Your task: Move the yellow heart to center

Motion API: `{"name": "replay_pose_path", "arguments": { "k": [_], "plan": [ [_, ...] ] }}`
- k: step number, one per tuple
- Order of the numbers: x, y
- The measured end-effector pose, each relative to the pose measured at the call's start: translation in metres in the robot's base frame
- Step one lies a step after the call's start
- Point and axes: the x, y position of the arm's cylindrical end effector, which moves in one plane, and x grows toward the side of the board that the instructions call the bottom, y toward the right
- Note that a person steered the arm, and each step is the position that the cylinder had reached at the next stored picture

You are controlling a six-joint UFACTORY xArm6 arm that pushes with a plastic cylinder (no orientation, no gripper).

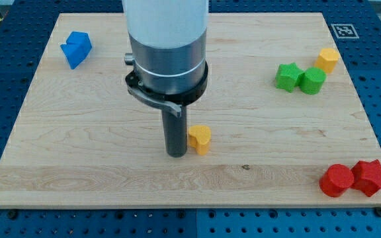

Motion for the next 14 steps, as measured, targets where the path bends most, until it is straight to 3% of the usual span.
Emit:
{"name": "replay_pose_path", "arguments": {
  "k": [2,6,9,10,14],
  "plan": [
    [0.029,0.016],
    [-0.048,0.018],
    [0.009,0.028],
    [0.004,0.048],
    [-0.07,0.041]
  ]
}}
